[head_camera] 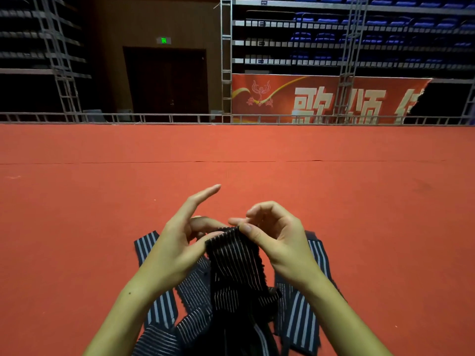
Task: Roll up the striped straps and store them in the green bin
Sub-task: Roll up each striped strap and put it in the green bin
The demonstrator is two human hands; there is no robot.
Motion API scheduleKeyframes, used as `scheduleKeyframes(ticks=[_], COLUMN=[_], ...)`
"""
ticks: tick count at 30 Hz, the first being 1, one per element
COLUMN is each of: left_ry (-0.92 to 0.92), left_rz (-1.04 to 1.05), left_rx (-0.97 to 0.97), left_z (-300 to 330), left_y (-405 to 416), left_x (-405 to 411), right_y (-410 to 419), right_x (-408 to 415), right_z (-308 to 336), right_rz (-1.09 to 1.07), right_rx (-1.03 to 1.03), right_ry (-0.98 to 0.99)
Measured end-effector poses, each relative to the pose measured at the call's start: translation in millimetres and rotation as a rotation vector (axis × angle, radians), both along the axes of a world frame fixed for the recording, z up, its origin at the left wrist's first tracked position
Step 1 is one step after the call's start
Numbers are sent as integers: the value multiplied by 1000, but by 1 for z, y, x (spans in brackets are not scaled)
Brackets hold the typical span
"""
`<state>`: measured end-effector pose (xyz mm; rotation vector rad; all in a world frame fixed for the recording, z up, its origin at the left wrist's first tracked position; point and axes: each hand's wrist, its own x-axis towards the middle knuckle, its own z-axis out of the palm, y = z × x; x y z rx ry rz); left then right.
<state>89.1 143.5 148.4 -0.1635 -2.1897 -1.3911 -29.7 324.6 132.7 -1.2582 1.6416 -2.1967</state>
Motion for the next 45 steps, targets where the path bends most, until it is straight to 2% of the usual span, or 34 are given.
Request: scheduleKeyframes(ticks=[10,20,27,32,39,42,45], left_ry=[128,126,105,148,165,178,226], left_rz=[201,65,59,119,162,170,150], left_rx=[215,262,210,229,290,256,232], left_z=[-6,-5,-7,-6,-6,-1,12], left_y=[16,16,13,24,26,24,26], left_x=[3,3,8,8,14,19,23], right_y=[5,5,2,3,10,19,24], right_x=[13,14,15,22,31,30,28], right_z=[-3,-4,-3,-3,1,8,22], right_rz=[-141,-171,-292,-340,-277,-225,-179], right_rx=[-73,-102,-123,-71,-50,58,148], right_ry=[-66,-75,-18,46,49,11,88])
